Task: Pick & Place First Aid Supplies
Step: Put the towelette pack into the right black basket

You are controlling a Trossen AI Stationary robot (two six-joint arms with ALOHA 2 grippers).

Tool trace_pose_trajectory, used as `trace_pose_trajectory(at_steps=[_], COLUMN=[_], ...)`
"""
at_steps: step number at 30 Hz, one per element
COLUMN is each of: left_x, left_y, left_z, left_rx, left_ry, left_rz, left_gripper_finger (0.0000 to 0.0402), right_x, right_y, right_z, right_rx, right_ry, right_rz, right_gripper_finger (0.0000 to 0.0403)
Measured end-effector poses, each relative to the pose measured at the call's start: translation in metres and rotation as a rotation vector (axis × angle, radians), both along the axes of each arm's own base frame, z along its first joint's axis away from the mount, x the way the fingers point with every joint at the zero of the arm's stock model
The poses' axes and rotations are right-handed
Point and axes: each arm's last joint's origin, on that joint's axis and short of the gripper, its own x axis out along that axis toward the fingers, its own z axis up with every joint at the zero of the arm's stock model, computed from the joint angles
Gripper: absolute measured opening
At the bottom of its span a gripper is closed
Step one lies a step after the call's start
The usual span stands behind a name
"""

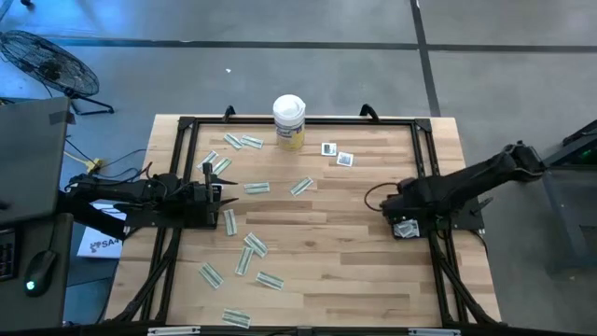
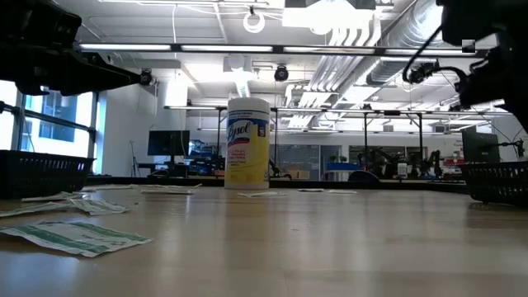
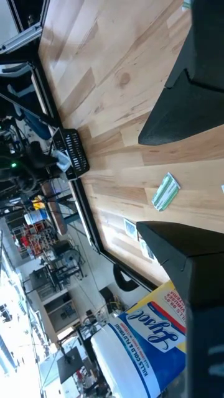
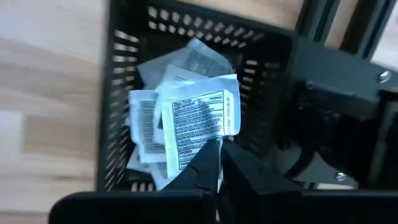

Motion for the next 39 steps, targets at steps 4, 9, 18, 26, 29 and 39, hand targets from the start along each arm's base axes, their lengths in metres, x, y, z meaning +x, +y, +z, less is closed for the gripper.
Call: trace_pose_trajectory(at_steps=[4, 9, 18, 26, 29, 39], left_x=[0.0, 0.0, 0.0, 0.0, 0.0, 0.0], left_y=[0.0, 0.0, 0.0, 0.0, 0.0, 0.0], left_z=[0.0, 0.0, 0.0, 0.0, 0.0, 0.0], left_rx=[0.0, 0.0, 0.0, 0.0, 0.0, 0.0], left_ry=[0.0, 0.0, 0.0, 0.0, 0.0, 0.0], left_rz=[0.0, 0.0, 0.0, 0.0, 0.0, 0.0], left_gripper_finger=[0.0206, 0.0206, 0.0206, 0.0206, 0.0206, 0.0206], right_x=[0.006, 0.011, 0.01, 0.012, 0.011, 0.022], right_y=[0.002, 0.0, 0.0, 0.001, -0.001, -0.022], right_z=[0.004, 0.01, 0.01, -0.005, -0.007, -0.02], right_rx=[-0.057, -0.065, -0.037, -0.015, -0.033, -0.016], right_ry=[-0.023, -0.069, -0.057, -0.101, -0.092, 0.026], right_rz=[0.001, -0.014, -0.029, -0.14, -0.171, -0.074], right_gripper_finger=[0.0022, 0.0059, 0.0122, 0.0081, 0.0041, 0.0002])
